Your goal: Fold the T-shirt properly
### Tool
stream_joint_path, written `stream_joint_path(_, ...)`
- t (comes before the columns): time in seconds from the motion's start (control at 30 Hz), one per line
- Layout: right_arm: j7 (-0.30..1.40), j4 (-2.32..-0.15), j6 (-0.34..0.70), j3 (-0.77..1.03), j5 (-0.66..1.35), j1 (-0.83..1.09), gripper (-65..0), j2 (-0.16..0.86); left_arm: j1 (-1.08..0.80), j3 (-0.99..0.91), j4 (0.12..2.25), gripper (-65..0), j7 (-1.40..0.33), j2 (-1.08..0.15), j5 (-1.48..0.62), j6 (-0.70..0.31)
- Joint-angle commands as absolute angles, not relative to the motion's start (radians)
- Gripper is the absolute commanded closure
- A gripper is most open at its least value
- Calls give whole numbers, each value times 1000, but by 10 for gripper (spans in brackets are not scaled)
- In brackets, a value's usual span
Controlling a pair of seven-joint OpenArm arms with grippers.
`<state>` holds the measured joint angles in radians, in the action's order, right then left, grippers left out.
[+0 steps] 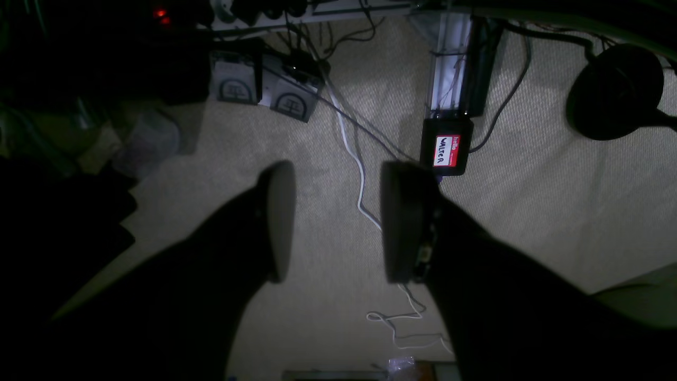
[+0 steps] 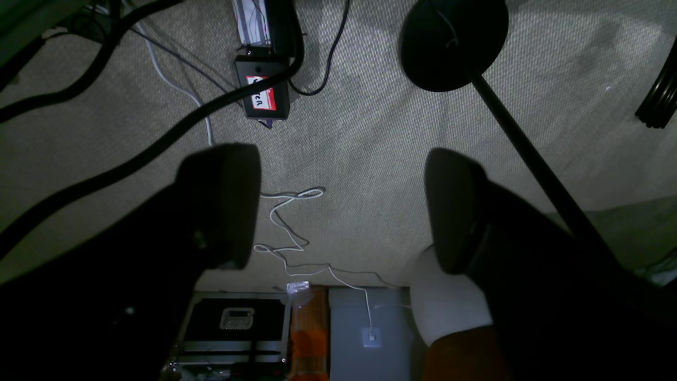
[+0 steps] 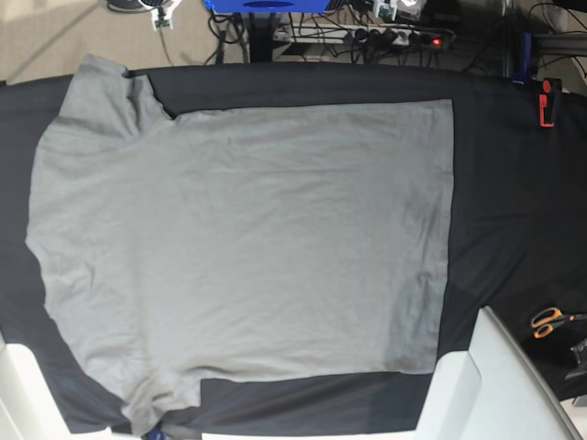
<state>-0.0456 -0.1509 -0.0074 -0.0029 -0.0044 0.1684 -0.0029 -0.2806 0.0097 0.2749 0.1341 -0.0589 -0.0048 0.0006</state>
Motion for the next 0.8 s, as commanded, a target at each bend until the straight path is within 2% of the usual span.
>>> stream_joint_path(0.0, -48, -154, -5, -4, -5, 177, -420, 1, -294, 10, 274, -253, 134, -65, -4, 5)
stream_joint_path(0.07, -47, -154, -5, -4, -4, 177, -339, 1, -294, 10, 274, -197, 133, -67, -4, 5)
stream_joint_path(0.1, -45, -154, -5, -4, -4, 177, -263, 1, -294, 10, 274, -135, 133, -67, -4, 5)
stream_joint_path(0.13, -45, -153, -5, -4, -4, 177, -167, 1, -294, 10, 274, -51, 133, -68, -8, 5)
stream_joint_path(0.17, -45, -151, -5, -4, -4, 177, -63, 1, -294, 8, 274, 0, 133, -70, -10, 5)
stream_joint_path(0.2, -45, -151, -5, -2, -4, 177, 0, 1, -294, 2, 274, 0, 133, -70, -12, 5)
stream_joint_path(0.23, -45, -150, -5, -2, -4, 177, 0, 1, -292, -1, 274, 0, 131, -71, -13, 5)
stream_joint_path(0.3, -45, -150, -5, -2, -4, 179, -45, 1, -292, -1, 274, 0, 131, -71, -13, 5)
stream_joint_path(0.43, -47, -154, -5, -2, -4, 189, -8, 1, -294, -1, 274, 0, 131, -71, -13, 5)
stream_joint_path(0.77, -48, -154, -7, -2, -4, 194, -5, 1, -297, 10, 274, 0, 136, -73, -7, 5)
